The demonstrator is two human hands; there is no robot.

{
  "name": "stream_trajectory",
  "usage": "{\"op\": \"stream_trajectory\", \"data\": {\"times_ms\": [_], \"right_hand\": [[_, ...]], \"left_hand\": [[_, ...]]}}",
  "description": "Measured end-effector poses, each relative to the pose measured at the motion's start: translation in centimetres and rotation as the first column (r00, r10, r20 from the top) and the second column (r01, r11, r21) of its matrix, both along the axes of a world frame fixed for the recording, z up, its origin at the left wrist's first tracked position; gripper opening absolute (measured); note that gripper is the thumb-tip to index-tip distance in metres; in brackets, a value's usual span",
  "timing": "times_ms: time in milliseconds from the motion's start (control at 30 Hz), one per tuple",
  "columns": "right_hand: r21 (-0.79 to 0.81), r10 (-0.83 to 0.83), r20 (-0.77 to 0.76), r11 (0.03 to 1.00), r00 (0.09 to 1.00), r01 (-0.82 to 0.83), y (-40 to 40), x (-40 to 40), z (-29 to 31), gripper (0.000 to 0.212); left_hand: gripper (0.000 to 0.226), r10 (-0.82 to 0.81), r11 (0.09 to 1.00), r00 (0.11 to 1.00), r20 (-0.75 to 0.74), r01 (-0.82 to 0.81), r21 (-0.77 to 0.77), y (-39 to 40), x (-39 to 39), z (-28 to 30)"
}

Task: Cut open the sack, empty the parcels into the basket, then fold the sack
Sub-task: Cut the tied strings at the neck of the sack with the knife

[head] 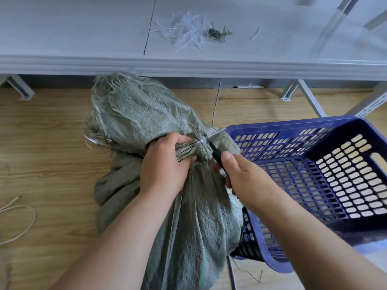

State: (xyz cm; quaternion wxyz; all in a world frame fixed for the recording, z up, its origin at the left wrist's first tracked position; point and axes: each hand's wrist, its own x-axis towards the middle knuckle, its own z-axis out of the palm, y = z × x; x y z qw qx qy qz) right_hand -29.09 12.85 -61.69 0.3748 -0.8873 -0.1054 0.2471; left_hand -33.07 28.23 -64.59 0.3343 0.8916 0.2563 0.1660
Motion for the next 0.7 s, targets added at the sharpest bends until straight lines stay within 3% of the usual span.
{"op": "stream_trajectory", "data": {"times_ms": [133,333,700], "right_hand": [[0.092,-0.066,-0.034,0.993,0.997,0.069,-2.8,-1.3,-0.5,0.028],[0.13,-0.032,0.002,0.991,0.999,0.032,-2.4,-0.9,-0.8,0.029],[0.176,-0.077,-0.093,0.98,0.993,0.093,-2.3,-0.5,-1.9,0.028]], "left_hand": [[0.03,-0.016,0.999,0.997,0.078,0.013,0.034,-1.8,-0.3,0.4],[0.031,-0.001,0.998,0.998,0.059,-0.003,0.061,-2.7,-0.2,0.5],[0.032,0.008,0.991,1.0,-0.003,-0.008,0.131,-3.5,0.2,0.5]]}}
